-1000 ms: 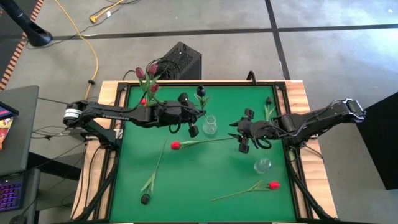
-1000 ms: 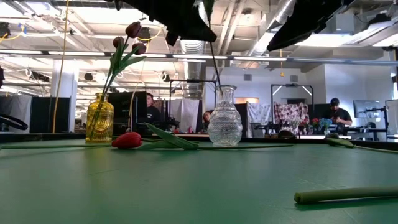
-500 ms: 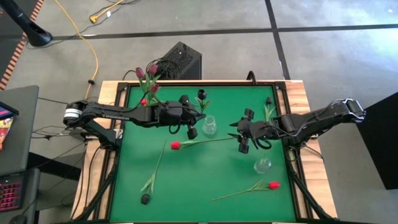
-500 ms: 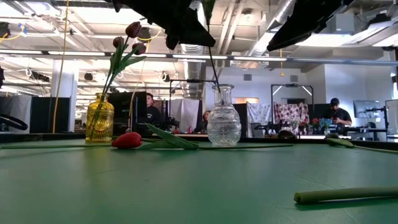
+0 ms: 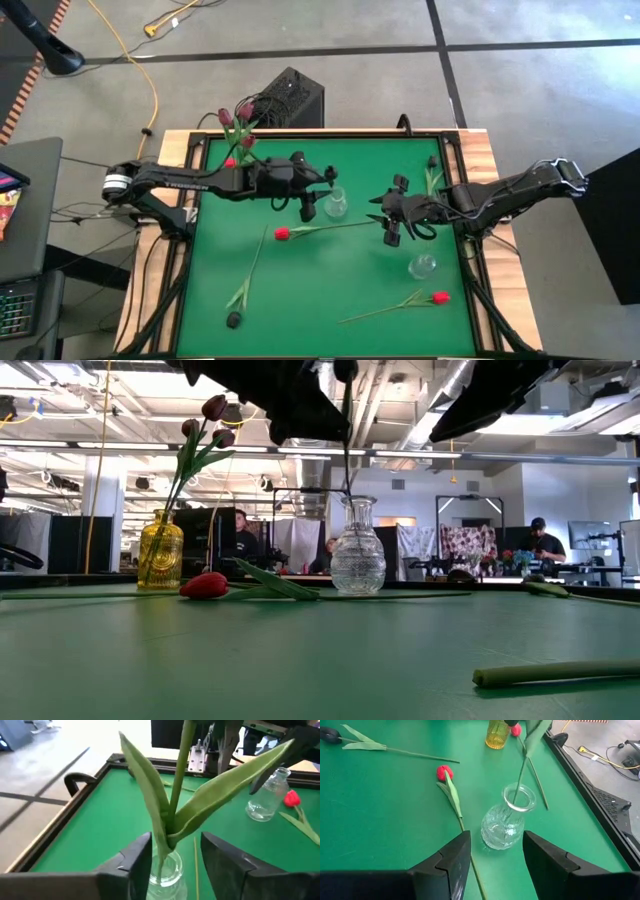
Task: Sort flowers into vase by color
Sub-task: Put the bottom middle black flower into the left transparent vase, then put the right black flower into the left transparent vase
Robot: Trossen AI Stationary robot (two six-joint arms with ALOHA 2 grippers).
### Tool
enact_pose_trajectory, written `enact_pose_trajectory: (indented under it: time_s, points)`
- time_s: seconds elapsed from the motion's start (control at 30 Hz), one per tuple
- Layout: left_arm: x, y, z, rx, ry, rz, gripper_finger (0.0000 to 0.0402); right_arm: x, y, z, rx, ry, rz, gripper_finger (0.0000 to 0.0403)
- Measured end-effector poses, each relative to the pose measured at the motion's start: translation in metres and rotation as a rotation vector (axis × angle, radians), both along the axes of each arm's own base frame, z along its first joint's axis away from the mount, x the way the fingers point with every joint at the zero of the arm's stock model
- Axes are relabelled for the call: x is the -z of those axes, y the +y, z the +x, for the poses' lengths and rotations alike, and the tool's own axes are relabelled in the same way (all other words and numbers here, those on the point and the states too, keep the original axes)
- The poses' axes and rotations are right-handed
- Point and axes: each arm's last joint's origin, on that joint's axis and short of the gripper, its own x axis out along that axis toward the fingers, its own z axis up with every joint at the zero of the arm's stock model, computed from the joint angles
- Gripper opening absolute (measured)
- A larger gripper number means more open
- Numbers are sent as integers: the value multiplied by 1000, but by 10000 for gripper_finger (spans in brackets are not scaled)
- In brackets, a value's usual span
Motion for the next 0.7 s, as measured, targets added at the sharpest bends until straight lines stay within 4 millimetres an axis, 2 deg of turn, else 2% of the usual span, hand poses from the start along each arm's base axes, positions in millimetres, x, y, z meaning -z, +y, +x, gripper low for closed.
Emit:
enact_pose_trajectory:
  time_s: [0.1, 0.3, 0.57, 0.7]
  points:
    - [0, 4, -2, 8, 47, -34, 170, 1, -1, -1, 4, 15, -2, 205]
    - [-15, 5, -6, 8, 188, -62, 174, 4, -12, -2, 72, 43, 19, 205]
    - [-36, 3, -17, 22, 364, -69, 174, 12, -46, -8, 289, 119, 87, 198]
    - [-47, 2, -23, 22, 426, -70, 174, 18, -65, -17, 468, 168, 180, 193]
